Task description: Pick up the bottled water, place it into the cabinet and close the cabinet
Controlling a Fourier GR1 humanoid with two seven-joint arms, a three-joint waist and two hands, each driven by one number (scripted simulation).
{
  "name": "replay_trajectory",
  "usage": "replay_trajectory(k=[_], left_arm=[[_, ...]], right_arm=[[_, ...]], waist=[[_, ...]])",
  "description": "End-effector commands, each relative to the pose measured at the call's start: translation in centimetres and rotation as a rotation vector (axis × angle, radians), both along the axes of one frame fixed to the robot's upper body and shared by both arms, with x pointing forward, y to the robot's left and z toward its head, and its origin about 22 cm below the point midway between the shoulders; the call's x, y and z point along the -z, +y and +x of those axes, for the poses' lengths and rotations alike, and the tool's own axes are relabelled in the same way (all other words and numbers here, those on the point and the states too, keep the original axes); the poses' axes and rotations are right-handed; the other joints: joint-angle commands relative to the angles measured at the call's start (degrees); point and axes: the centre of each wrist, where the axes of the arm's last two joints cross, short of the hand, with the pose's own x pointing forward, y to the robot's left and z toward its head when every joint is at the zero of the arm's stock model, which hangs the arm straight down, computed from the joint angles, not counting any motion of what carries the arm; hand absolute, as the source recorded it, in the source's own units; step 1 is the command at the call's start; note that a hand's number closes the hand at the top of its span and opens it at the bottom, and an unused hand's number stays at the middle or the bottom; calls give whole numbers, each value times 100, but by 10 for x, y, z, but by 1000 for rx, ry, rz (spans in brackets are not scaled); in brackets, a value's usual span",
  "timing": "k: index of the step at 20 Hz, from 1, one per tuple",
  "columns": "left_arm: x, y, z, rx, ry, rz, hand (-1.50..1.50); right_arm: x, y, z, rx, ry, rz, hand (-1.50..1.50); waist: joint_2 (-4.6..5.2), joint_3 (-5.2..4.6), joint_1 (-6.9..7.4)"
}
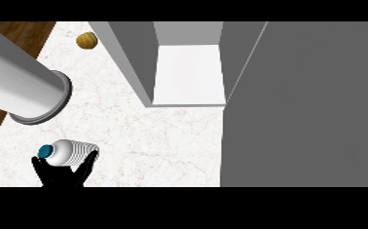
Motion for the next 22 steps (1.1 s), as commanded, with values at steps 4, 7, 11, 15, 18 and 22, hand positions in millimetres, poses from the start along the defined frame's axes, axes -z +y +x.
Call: replay_trajectory(k=[4, 7, 11, 15, 18, 22], left_arm=[[5, -2, 22, 7, -130, -42, -150], [8, 6, 10, -12, -151, -43, 150], [0, -4, 37, 5, -171, -41, 150], [5, -6, 25, -12, -194, -42, 150], [-6, 1, 44, -60, -189, 61, 150], [-15, -23, 66, 436, -234, 133, 150]], right_arm=[[-34, 8, 7, -15, -63, 3, -150], [-35, 2, -3, -18, -56, 7, -150], [-33, 6, -6, -29, -68, 13, -150], [-38, 8, -3, -12, -75, 9, -150], [-29, 1, 5, -20, -78, -3, -150], [-17, 4, 4, -39, -84, 7, -150]], waist=[[11, 1, 22], [-7, 6, 1], [-10, 6, -23], [-9, 8, 24], [2, 10, 47], [0, 2, -152]])
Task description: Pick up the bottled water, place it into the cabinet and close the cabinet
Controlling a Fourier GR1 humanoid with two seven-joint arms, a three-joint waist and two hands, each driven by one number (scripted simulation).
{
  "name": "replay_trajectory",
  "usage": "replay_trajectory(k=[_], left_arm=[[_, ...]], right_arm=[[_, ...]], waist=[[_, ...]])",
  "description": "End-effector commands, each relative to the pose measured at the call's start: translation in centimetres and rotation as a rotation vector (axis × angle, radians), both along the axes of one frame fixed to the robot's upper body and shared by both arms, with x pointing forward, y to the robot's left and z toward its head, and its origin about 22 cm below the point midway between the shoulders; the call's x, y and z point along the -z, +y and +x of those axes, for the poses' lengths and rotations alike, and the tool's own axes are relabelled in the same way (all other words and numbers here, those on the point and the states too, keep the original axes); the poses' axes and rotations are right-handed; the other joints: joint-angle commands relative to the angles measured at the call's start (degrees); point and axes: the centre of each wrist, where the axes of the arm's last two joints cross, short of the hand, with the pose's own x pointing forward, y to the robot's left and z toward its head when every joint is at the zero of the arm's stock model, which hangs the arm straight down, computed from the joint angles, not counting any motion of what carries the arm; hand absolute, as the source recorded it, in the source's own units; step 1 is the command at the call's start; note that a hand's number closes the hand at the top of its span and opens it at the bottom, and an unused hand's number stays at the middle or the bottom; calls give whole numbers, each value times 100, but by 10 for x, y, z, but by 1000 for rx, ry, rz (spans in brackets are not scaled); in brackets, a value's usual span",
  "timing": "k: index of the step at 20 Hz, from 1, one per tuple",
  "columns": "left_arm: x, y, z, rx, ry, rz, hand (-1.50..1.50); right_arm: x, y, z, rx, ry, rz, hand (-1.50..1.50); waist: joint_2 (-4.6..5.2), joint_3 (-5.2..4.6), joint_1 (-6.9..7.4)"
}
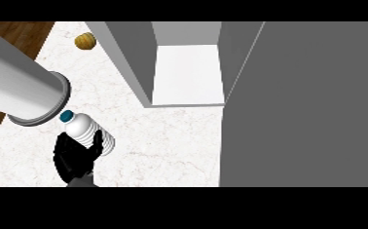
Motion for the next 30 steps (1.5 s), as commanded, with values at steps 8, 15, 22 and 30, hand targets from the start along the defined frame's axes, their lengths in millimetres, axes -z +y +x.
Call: replay_trajectory(k=[8, 15, 22, 30], left_arm=[[-33, -23, 34, 619, -101, 193, 150], [-78, -75, 43, 721, -137, 225, 150], [-157, -140, 51, 791, -232, 257, 150], [-206, -192, 27, 835, -195, 280, 150]], right_arm=[[-25, 7, 0, -21, -73, 16, -150], [-23, 0, 1, -6, -67, 5, -150], [-21, 7, 16, 2, -86, 17, -150], [-33, 10, 13, -7, -82, 17, -150]], waist=[[-29, 6, 59], [-28, 9, 102], [-17, 11, 175], [-17, 6, 98]])
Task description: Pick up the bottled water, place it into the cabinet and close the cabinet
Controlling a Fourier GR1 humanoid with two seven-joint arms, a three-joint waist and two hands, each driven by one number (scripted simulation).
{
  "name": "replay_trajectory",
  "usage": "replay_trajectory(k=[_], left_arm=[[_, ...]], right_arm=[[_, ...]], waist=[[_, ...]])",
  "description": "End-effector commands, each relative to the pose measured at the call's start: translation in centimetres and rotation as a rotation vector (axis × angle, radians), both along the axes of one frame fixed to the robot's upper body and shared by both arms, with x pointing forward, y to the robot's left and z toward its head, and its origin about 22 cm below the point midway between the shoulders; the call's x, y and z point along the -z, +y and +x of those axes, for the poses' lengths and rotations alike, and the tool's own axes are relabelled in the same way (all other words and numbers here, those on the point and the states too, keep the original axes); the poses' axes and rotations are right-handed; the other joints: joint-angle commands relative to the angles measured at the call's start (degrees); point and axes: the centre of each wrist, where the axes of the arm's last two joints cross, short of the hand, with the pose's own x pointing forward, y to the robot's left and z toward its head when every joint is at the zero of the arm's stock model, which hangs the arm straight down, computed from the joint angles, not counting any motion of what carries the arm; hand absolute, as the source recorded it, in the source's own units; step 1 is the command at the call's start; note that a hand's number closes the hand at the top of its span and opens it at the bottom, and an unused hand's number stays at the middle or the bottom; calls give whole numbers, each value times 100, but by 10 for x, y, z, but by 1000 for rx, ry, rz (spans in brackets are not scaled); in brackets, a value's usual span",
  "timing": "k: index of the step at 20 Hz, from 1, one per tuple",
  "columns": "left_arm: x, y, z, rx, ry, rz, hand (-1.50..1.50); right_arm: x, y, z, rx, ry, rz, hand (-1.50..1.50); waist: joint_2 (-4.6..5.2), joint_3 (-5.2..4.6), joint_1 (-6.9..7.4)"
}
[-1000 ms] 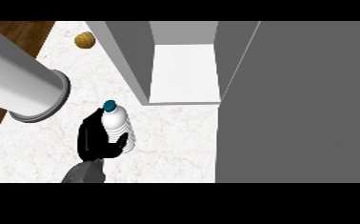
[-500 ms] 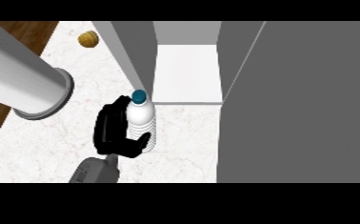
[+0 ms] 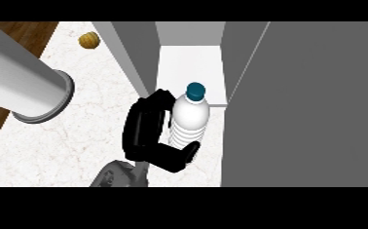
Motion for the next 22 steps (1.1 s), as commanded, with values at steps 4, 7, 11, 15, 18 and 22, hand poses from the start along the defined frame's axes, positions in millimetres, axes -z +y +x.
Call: replay_trajectory(k=[4, 7, 11, 15, 18, 22], left_arm=[[-50, -40, -7, -45, 14, 47, 150], [-54, -61, 12, -87, -21, 71, 150], [-85, -69, 42, -138, -2, 75, 150], [-81, -77, 55, -194, -14, 127, 150], [-65, -69, 73, -200, 23, 171, 150], [-77, -70, 93, -215, 31, 205, 150]], right_arm=[[-26, -1, -1, -11, -53, 4, -150], [-24, 5, 4, -7, -67, 12, -150], [-21, 6, 18, -12, -78, 9, -150], [-30, 3, 6, -19, -76, -6, -150], [-21, -7, 12, -11, -67, 6, -150], [-22, -9, 9, 1, -78, 3, -150]], waist=[[0, 0, -49], [23, -3, -126], [46, -3, -104], [30, -4, -180], [50, -3, -129], [41, -2, -141]])
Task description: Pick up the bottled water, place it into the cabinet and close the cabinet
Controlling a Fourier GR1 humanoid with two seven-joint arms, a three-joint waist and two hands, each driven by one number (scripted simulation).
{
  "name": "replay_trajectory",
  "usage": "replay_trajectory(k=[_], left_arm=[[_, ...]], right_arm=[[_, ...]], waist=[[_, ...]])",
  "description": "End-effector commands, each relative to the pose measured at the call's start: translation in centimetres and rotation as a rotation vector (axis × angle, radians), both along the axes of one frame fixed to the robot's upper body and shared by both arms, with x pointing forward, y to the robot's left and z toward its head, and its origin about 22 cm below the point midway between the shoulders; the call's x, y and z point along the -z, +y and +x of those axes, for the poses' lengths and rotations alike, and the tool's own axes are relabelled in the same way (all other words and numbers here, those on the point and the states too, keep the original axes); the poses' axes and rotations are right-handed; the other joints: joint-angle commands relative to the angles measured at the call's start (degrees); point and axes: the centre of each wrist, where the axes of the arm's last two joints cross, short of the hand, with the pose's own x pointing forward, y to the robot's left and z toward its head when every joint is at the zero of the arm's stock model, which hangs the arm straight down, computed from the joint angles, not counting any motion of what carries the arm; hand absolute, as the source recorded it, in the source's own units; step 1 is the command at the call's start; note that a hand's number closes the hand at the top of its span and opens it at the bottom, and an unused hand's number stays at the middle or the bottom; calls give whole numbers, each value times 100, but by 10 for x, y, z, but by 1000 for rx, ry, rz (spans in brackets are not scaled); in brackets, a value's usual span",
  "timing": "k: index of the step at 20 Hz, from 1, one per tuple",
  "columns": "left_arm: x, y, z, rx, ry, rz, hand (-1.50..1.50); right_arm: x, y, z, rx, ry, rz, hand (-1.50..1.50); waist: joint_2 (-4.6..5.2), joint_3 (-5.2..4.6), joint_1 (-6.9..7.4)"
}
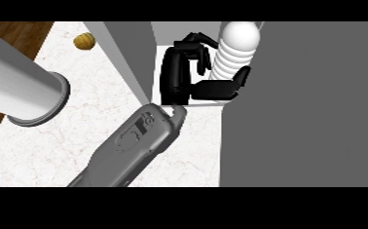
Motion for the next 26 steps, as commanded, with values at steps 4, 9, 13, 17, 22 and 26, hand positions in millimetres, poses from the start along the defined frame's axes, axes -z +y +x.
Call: replay_trajectory(k=[4, 9, 13, 17, 22, 26], left_arm=[[19, 1, 24, -31, 17, 85, 150], [42, 12, 36, -87, 70, 130, 150], [32, 18, 53, -116, 93, 65, 150], [26, 19, 70, -157, 72, 64, 150], [39, 35, 85, -178, 54, 147, 150], [52, 30, 86, -195, 37, 319, 150]], right_arm=[[-18, 8, -1, -16, -52, 59, -150], [-13, -6, -2, -15, -49, 84, -150], [-14, -3, 8, -35, -56, 72, -150], [-19, -2, 7, -31, -64, 79, -150], [-13, -8, 3, -53, -35, 69, -150], [-2, -10, 11, -37, -34, 88, -150]], waist=[[-3, 0, -29], [9, 1, -21], [16, -1, -2], [42, -2, -103], [30, 0, -87], [49, 3, -91]])
